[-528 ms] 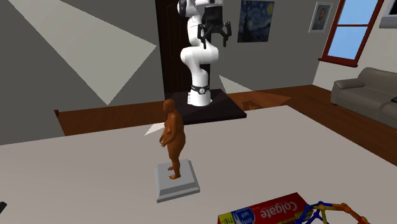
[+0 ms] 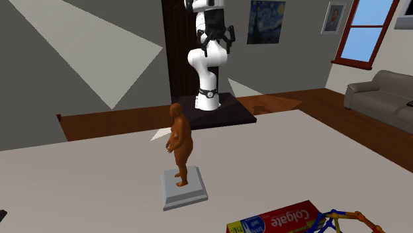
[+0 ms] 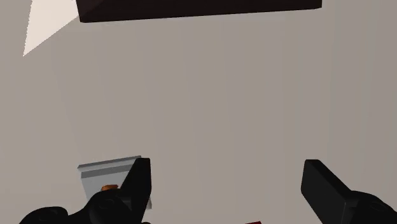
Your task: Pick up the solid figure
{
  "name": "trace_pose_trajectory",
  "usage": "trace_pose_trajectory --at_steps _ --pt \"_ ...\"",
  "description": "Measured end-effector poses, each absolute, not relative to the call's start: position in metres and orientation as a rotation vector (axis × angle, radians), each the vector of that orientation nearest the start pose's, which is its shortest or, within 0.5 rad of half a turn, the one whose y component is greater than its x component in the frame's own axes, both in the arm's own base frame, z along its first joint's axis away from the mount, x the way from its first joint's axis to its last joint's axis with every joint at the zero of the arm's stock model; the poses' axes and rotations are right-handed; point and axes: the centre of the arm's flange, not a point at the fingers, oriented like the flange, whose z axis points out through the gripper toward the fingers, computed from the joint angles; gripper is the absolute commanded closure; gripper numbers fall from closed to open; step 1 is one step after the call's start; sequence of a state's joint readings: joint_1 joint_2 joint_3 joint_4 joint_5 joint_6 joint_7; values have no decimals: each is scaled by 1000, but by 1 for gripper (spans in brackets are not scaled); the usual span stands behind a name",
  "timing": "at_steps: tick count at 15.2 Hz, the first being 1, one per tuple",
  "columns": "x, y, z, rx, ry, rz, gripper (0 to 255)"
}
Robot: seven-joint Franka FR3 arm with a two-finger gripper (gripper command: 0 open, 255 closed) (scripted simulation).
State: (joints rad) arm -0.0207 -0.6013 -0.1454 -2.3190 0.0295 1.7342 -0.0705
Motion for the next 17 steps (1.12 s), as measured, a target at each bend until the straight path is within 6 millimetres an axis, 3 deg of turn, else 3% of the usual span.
trace_pose_trajectory --at_steps 17 --pt "538 -205 502 -2954 107 -70 0"
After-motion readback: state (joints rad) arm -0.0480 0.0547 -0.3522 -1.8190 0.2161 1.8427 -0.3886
